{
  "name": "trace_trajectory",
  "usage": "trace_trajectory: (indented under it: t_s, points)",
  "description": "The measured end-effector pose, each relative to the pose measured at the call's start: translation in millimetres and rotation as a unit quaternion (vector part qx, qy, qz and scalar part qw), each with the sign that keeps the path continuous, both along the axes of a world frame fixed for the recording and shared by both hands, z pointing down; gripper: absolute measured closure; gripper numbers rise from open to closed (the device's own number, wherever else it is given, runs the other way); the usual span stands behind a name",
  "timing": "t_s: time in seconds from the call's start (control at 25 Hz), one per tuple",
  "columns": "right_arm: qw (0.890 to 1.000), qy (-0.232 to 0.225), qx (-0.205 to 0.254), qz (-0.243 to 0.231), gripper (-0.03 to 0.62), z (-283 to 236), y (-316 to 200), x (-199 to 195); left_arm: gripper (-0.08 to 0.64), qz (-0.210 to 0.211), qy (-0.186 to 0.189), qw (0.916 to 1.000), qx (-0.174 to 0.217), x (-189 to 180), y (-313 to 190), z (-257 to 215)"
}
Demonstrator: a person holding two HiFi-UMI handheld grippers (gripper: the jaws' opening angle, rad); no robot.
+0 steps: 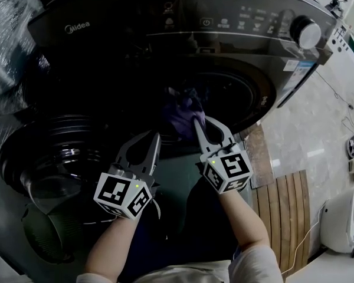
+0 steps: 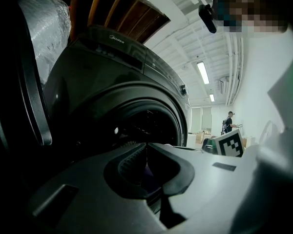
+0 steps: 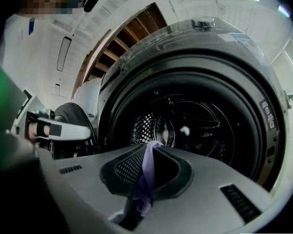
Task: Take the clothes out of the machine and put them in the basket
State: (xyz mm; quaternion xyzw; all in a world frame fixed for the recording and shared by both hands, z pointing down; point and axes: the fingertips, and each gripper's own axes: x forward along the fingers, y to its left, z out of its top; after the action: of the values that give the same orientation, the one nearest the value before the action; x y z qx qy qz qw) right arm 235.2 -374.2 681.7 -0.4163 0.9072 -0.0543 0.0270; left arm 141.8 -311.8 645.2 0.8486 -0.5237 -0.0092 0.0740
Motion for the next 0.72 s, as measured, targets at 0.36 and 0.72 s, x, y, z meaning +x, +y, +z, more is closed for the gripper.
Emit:
trace_trajectory:
  t_s: [0.36,0.72]
  points:
    - [1.000,0.003,0.009,-0.005,0.560,-13,21,6,0.538,-0.006,-0.011,0.9999,0.004,1,-1,-1]
    - [1.000,-0.012,0.007,-0.008,0.560,-33,40,9,0.538,0.004,-0.021,0.9997,0.012,6,0,-12]
